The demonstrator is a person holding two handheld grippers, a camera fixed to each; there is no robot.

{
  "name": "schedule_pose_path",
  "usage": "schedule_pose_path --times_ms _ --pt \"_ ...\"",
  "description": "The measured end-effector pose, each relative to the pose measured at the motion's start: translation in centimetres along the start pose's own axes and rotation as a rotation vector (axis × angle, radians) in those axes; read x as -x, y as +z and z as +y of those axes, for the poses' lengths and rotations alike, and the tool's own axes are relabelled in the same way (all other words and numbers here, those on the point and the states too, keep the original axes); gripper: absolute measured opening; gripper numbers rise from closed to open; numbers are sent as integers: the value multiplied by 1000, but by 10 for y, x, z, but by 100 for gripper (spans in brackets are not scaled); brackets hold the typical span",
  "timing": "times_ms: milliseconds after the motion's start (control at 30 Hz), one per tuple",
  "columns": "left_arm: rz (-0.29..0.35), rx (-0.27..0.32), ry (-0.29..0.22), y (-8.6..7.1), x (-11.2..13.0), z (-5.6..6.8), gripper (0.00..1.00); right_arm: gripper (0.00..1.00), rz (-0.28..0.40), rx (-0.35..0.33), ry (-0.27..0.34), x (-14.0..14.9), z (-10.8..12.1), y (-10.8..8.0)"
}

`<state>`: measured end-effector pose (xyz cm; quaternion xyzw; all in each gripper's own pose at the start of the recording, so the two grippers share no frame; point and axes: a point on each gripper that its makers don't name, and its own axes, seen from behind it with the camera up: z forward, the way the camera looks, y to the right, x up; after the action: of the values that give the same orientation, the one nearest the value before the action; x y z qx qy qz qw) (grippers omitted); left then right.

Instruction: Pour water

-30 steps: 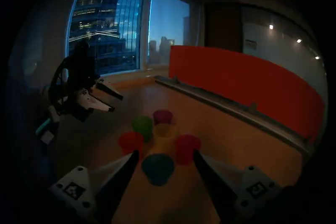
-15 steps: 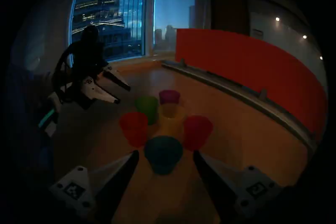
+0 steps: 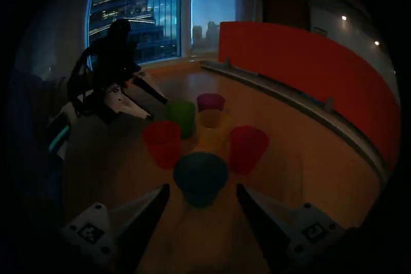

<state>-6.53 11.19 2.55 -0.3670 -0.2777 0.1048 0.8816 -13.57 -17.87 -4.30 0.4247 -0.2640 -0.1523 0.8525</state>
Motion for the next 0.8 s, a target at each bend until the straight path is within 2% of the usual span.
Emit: schedule_pose_path --times_ms 367,800 --pt "-13 30 6 19 -2 3 97 97 -39 -26 -7 13 -3 21" --pt "-4 42 17 36 -16 2 97 96 -47 -45 -27 10 -6 40"
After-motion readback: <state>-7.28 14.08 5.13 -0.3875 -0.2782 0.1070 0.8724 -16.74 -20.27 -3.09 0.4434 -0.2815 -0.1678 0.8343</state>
